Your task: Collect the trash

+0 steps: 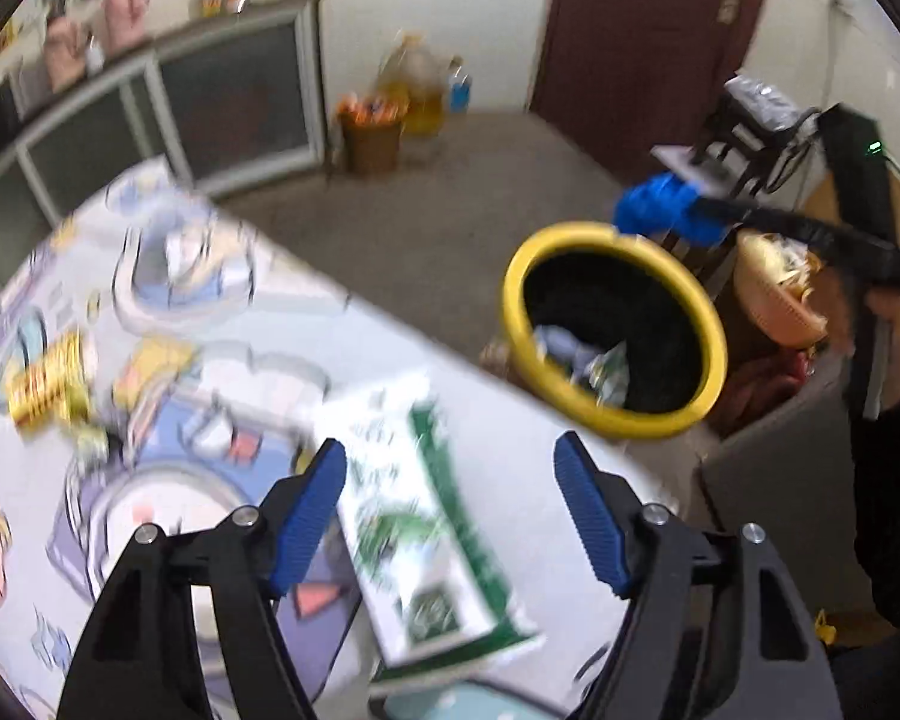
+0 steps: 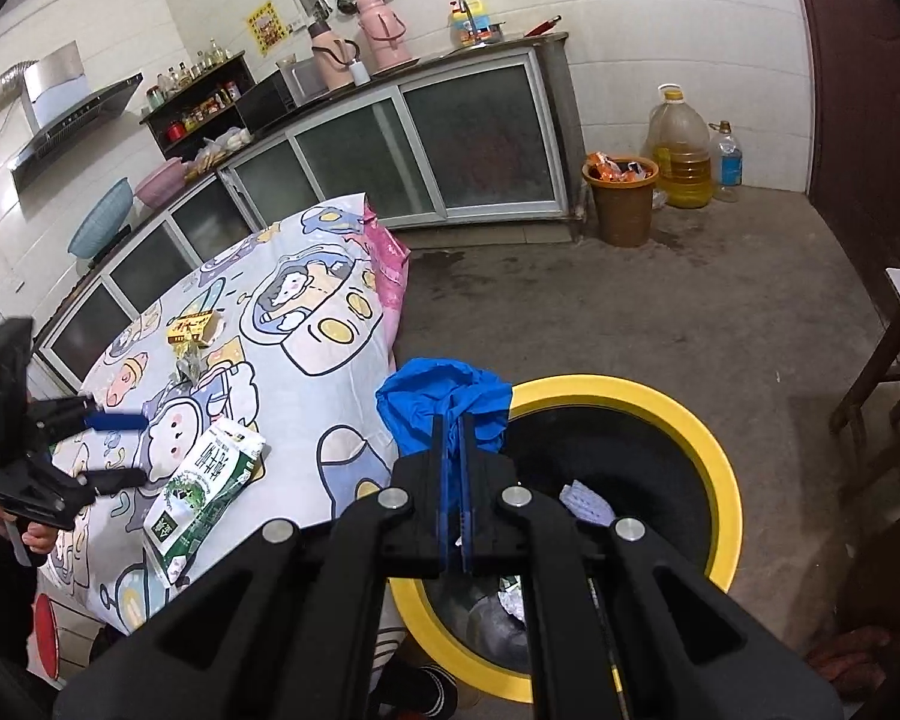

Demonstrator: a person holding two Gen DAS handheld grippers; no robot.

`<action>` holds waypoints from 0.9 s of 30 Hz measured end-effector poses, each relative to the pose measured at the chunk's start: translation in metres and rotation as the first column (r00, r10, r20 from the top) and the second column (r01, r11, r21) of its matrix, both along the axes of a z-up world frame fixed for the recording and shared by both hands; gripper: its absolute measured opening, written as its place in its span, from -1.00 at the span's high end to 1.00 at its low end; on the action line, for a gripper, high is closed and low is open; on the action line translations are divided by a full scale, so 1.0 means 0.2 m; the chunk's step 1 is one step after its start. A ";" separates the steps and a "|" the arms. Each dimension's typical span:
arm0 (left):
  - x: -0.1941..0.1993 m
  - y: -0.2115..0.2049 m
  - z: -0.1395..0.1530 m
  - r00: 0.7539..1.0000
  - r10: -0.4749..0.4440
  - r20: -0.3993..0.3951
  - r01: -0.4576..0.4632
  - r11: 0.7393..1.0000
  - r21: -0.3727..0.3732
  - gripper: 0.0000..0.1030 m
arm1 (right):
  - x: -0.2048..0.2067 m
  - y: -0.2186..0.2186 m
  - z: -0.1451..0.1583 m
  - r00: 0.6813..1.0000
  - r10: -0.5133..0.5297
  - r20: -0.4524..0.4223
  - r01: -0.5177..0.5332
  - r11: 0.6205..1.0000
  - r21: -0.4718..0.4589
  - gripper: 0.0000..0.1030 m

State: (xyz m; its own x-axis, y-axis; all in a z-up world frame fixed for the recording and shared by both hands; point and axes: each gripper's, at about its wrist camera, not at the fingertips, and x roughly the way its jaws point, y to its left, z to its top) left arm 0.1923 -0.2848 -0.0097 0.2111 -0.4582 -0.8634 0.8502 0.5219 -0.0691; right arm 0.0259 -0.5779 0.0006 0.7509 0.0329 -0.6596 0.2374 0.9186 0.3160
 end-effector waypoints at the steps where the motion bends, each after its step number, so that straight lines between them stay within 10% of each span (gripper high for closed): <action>1: 0.02 0.01 -0.05 1.000 0.014 -0.002 -0.014 0.999 0.046 -0.33 | 0.01 0.00 -0.01 1.000 0.004 -0.001 -0.004 1.000 0.003 0.93; 9: 0.06 0.04 -0.34 0.993 0.032 -0.114 -0.015 0.988 0.151 -0.32 | 0.02 0.06 0.00 0.999 0.035 -0.004 -0.035 0.999 -0.002 0.93; 11: 0.06 0.01 -0.36 0.993 0.044 -0.105 -0.029 0.990 0.139 0.15 | 0.02 0.06 0.01 0.999 0.033 0.000 -0.033 0.999 -0.006 0.93; 27: 0.00 -0.26 0.04 1.000 -0.003 -0.005 0.002 0.998 -0.069 0.41 | -0.08 0.00 0.04 0.999 -0.031 0.018 0.032 0.999 -0.014 0.93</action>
